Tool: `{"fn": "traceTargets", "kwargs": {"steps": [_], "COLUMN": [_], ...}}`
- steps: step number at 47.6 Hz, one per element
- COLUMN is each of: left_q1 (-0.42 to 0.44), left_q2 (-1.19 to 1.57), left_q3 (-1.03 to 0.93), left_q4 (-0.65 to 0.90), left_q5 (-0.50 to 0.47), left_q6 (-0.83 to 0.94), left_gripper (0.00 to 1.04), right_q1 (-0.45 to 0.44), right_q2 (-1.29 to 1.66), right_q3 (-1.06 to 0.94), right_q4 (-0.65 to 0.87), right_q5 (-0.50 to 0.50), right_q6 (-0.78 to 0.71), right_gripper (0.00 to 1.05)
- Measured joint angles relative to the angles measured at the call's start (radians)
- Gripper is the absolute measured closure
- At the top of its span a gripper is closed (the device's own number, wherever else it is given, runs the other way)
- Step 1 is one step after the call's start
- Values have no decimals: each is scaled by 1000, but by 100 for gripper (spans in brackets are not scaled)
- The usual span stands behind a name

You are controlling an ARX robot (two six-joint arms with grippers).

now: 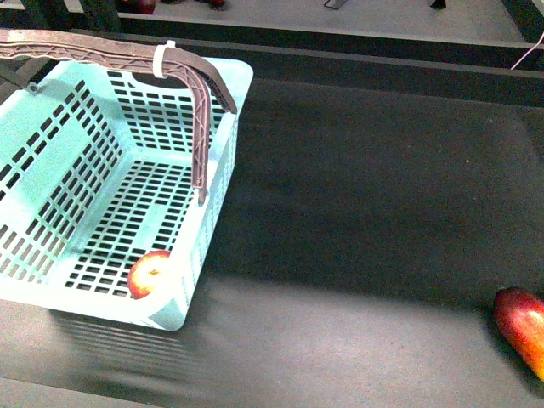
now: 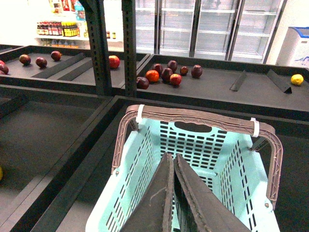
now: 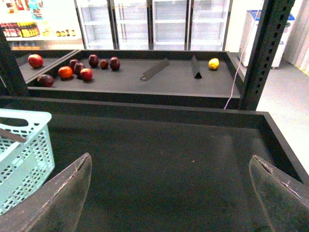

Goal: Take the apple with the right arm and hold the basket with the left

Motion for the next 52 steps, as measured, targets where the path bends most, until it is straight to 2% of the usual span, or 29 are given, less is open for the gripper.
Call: {"fn": "traceTargets", "kwargs": {"steps": [31, 41, 50, 52], "left_q1": [0, 0, 0, 0], "left_q2": [0, 0, 0, 0], "left_q3": [0, 0, 0, 0], "left_q4": [0, 0, 0, 0], "left_q5": [0, 0, 0, 0], "left_q6": [-1, 0, 0, 0], "left_gripper": [100, 66, 23, 18], "right_q1": [0, 0, 0, 0], "right_q2": [0, 0, 0, 0], "right_q3": [0, 0, 0, 0], "right_q4": [0, 0, 0, 0], "right_q5": [0, 0, 0, 0], "right_q6": [0, 0, 0, 0], "right_gripper": [9, 9, 9, 9]}}
